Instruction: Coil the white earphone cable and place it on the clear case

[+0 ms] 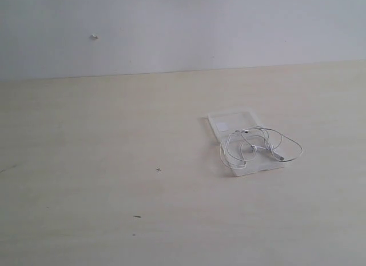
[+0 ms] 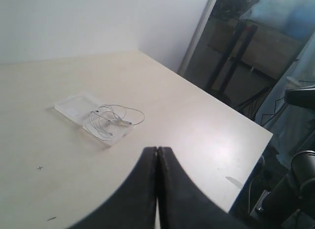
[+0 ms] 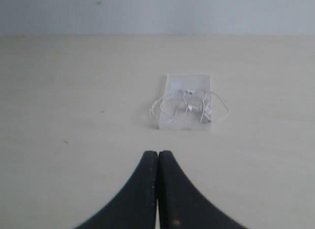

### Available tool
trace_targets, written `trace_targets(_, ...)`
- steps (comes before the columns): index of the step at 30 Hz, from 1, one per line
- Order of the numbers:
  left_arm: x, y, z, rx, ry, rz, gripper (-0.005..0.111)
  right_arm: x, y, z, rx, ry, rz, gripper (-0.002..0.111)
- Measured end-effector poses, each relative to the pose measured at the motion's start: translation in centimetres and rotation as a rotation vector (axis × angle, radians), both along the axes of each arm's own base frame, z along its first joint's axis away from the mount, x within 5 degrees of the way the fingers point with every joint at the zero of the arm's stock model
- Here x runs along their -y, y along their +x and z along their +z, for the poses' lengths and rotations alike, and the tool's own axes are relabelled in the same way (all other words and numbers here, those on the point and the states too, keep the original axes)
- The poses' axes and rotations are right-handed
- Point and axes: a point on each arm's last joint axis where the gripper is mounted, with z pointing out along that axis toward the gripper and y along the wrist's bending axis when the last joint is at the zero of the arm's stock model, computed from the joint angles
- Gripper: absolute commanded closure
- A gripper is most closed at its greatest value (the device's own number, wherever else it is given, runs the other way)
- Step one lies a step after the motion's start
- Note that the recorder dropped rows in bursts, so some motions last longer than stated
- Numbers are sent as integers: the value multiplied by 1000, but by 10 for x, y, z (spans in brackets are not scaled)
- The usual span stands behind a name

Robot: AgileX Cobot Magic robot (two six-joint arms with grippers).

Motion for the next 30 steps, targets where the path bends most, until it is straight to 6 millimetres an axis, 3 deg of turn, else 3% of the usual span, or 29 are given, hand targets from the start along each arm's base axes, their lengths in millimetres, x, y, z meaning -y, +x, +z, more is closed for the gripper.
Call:
trace_targets(8,1,2,-13,-35,18,0,107,0,-9,-12,-151,-29,29,108)
trace_targets(30,1,2,-15,-42,23,-4,107,-1,-10,-13,-159,-26,34,108)
